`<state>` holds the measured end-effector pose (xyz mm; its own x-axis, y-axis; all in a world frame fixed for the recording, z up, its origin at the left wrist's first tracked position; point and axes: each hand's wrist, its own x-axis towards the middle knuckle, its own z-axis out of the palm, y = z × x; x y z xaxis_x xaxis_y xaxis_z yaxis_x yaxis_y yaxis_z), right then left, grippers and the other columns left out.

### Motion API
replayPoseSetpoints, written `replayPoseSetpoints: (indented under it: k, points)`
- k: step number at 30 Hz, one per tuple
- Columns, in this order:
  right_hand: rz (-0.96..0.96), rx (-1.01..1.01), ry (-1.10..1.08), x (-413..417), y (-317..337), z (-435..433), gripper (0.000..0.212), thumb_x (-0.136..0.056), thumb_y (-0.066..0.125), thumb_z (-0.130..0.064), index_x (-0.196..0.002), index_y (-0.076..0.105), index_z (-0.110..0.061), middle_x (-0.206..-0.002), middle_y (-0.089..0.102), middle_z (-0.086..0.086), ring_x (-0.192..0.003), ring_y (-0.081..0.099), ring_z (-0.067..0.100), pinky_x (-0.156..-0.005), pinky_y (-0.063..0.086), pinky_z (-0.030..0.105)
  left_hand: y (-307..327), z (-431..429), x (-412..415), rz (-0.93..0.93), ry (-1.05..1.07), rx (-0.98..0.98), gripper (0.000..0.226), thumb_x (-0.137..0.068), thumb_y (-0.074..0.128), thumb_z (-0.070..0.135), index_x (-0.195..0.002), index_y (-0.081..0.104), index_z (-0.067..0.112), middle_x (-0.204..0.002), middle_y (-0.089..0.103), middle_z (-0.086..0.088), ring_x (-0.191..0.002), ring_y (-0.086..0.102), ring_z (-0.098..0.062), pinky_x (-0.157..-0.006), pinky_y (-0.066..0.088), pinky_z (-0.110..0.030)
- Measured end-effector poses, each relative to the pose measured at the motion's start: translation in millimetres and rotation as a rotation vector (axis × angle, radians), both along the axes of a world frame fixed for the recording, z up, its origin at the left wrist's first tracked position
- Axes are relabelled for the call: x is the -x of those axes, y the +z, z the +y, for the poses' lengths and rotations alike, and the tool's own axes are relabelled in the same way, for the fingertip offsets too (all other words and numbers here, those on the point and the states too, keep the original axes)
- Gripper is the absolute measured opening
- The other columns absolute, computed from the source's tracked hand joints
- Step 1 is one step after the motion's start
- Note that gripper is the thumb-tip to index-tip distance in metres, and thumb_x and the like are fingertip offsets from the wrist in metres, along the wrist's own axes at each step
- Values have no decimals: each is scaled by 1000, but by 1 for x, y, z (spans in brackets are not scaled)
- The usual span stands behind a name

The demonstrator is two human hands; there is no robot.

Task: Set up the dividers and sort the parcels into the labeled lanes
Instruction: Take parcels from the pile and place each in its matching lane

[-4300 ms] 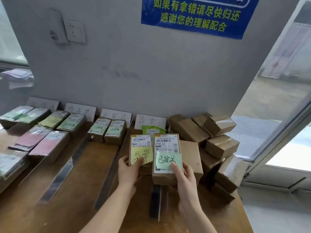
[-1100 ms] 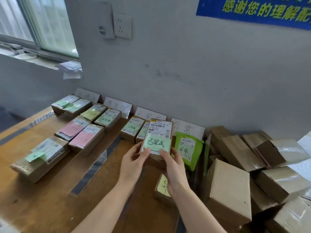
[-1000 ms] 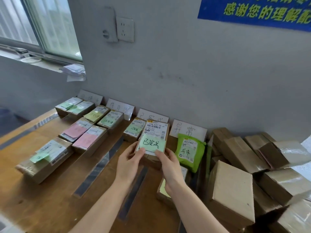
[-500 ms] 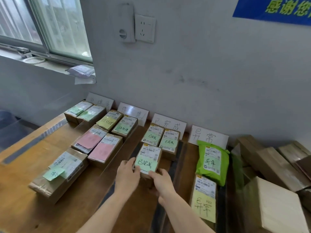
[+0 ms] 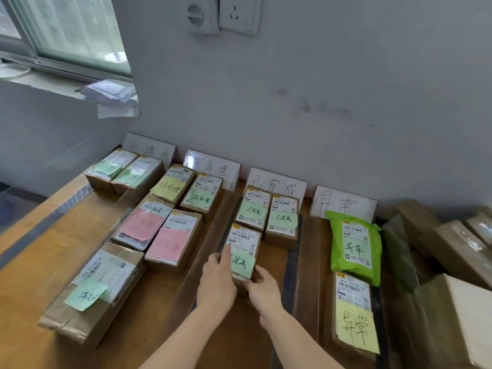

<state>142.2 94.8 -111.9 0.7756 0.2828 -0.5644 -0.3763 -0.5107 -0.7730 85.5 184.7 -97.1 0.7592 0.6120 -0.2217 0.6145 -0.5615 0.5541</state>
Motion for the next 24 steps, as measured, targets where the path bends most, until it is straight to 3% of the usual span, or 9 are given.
replayPoseSetpoints:
  k: [5, 9, 14, 18, 24]
  points:
    - [-134, 109, 123, -1, 11, -3, 51, -97, 57, -18, -145, 43, -26, -143, 53, -5, -130, 51, 18, -104, 47, 33, 1, 3, -3, 27, -50, -65, 73, -93, 53, 12, -153, 15, 25, -146, 31, -6, -133, 34, -23, -97, 45, -35]
    - [-300, 238, 291, -8, 27, -13, 50, -97, 56, -24, -144, 41, -25, -144, 52, -2, -130, 51, 18, -95, 45, 23, 7, 2, -3, -3, -116, -160, 62, -95, 50, 13, -150, 23, 23, -149, 29, -7, -137, 28, -24, -101, 43, -34]
    - [-549, 390, 416, -26, 61, -38, 53, -98, 53, -33, -148, 37, -26, -150, 44, -2, -136, 43, 19, -109, 40, 33, 34, -1, -13, 7, -220, -311, 56, -95, 53, 22, -147, 35, 19, -150, 34, -6, -141, 26, -26, -106, 40, -35]
    - [-718, 456, 457, -39, 92, -69, 51, -97, 54, -35, -145, 42, -24, -140, 49, -1, -130, 47, 19, -103, 45, 34, 67, -19, -29, -33, -319, -462, 50, -90, 59, 28, -137, 51, 18, -139, 52, -5, -132, 42, -26, -100, 44, -37]
    - [-894, 558, 445, -57, 142, -150, 50, -97, 53, -35, -144, 44, -21, -140, 51, 3, -129, 47, 24, -101, 45, 36, 117, -88, -52, -94, -438, -538, 49, -95, 54, 33, -142, 45, 20, -143, 47, 0, -135, 38, -21, -109, 35, -38]
